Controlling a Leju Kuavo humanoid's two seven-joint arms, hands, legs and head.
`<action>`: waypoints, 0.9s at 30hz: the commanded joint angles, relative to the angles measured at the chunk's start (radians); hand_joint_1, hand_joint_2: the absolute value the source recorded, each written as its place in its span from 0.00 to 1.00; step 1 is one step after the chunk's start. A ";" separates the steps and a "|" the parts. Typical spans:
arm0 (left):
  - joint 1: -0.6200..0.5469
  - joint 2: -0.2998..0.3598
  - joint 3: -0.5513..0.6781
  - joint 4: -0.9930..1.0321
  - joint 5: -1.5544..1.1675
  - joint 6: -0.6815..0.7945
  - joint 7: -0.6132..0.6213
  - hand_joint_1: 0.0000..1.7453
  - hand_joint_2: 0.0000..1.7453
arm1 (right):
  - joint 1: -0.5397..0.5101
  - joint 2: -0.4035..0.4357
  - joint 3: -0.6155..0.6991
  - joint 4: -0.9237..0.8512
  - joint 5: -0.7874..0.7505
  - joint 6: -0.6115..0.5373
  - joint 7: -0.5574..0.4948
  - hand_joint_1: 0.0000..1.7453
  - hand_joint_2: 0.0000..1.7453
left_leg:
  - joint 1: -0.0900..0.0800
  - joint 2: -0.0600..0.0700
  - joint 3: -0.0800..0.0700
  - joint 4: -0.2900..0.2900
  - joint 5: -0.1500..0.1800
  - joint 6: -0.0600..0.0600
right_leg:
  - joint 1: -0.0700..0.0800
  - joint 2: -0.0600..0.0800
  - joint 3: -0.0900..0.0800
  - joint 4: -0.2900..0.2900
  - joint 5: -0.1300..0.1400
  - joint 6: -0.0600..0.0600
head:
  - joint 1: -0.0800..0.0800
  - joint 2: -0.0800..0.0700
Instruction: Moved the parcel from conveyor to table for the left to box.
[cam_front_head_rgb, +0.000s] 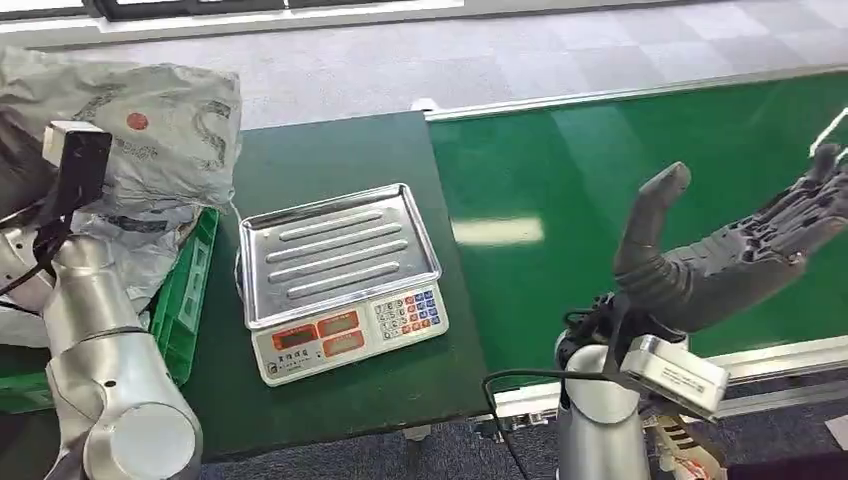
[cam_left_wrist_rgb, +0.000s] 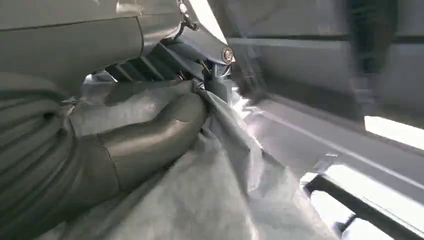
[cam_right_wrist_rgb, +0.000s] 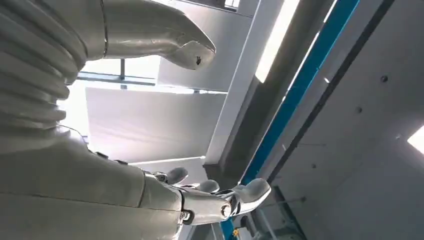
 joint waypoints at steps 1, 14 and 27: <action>-0.003 0.066 0.495 0.202 0.236 -0.001 -0.164 1.00 1.00 | 0.036 0.000 -0.073 0.015 -0.022 0.000 0.000 0.00 1.00 | -0.001 0.005 0.009 -0.008 0.001 0.001 | -0.001 0.008 0.006 -0.006 0.002 -0.001 | 0.000 0.000; 0.050 0.016 0.478 0.073 0.315 -0.001 -0.164 0.00 1.00 | 0.024 0.000 -0.083 0.030 -0.026 0.000 0.000 0.00 1.00 | 0.001 -0.003 0.002 -0.001 0.000 0.001 | 0.001 0.000 0.003 -0.003 0.000 -0.001 | 0.000 0.000; 0.050 0.016 0.478 0.073 0.315 -0.001 -0.164 0.00 1.00 | 0.024 0.000 -0.083 0.030 -0.026 0.000 0.000 0.00 1.00 | 0.001 -0.003 0.002 -0.001 0.000 0.001 | 0.001 0.000 0.002 -0.002 0.000 0.000 | 0.000 0.000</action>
